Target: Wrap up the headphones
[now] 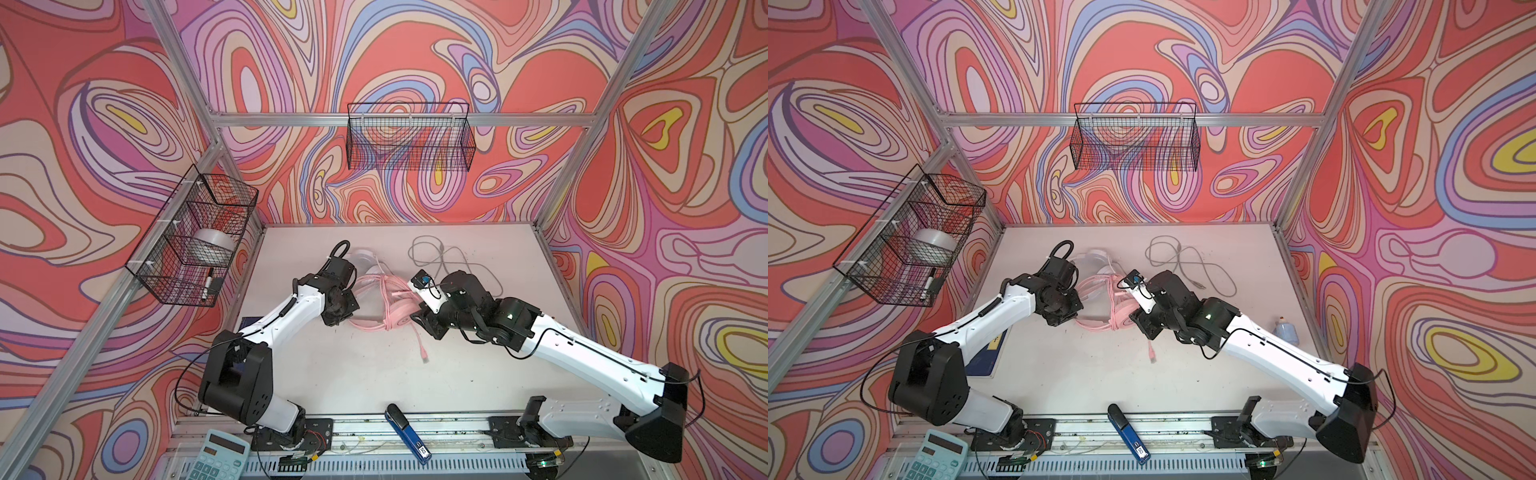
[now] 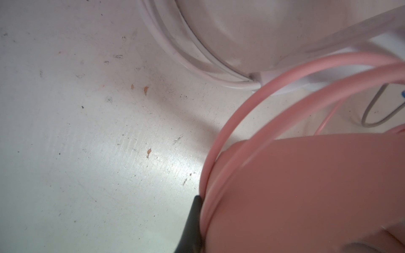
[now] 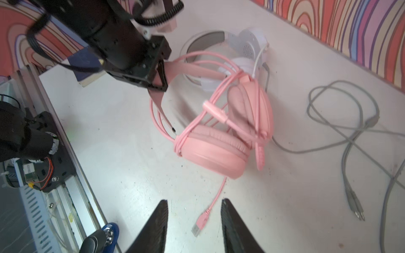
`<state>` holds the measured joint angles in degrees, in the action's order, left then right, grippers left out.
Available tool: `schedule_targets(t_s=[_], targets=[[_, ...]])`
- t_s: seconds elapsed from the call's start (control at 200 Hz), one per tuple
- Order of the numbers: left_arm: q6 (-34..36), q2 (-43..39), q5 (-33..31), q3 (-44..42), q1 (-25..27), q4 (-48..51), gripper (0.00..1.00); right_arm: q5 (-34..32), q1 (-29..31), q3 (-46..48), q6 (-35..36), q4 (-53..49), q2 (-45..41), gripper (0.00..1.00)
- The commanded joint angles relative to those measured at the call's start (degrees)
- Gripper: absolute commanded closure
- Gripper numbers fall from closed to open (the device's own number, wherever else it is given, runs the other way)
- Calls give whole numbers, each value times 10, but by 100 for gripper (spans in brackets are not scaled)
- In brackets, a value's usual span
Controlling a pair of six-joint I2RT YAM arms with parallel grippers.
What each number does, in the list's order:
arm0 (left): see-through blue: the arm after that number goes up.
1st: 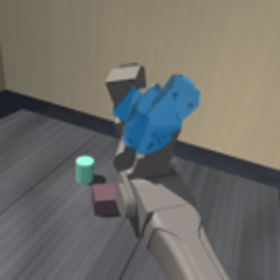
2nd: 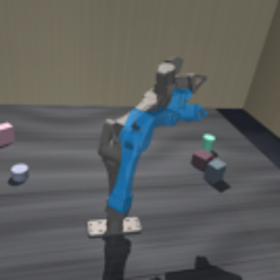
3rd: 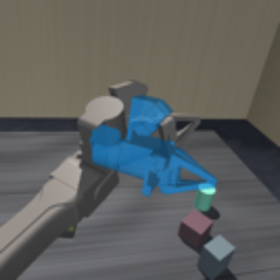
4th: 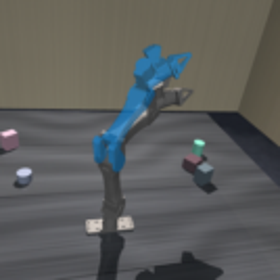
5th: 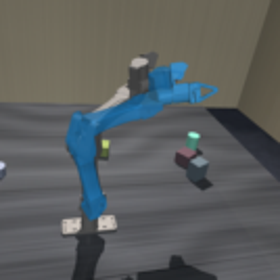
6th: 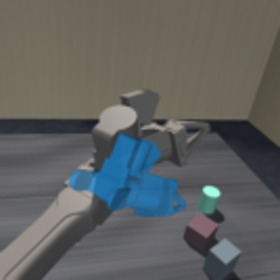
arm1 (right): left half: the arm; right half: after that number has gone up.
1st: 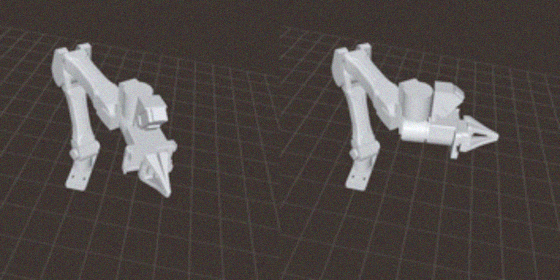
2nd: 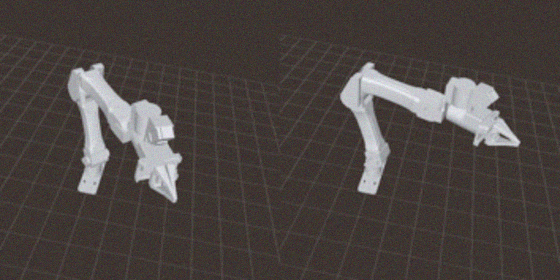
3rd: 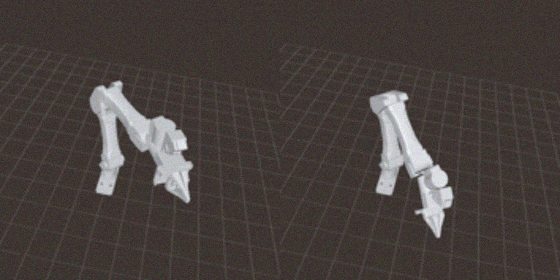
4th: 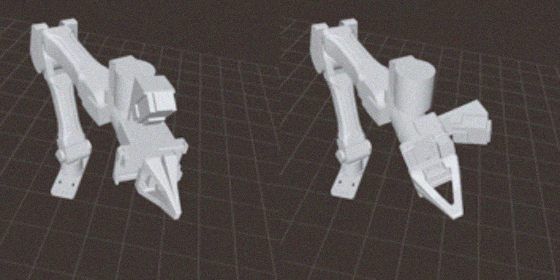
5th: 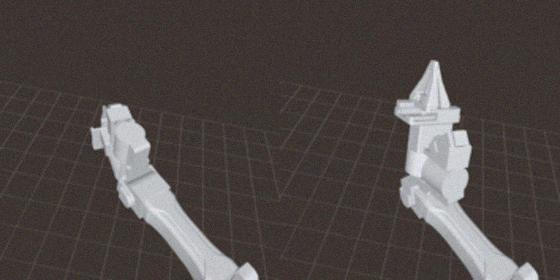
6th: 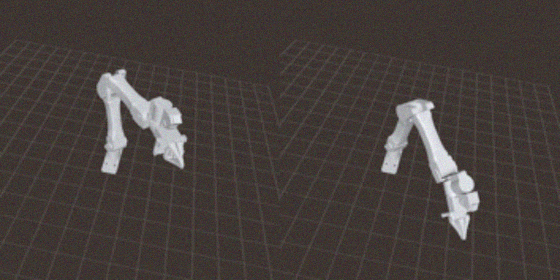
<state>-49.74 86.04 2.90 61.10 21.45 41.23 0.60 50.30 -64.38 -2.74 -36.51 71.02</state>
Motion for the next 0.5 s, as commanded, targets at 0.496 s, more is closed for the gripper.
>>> schedule_targets(t_s=[0.496], targets=[[-13, -6, 4, 8, 4, -28, 100, 10, -2, 184, -223, 29, 42, 59]])
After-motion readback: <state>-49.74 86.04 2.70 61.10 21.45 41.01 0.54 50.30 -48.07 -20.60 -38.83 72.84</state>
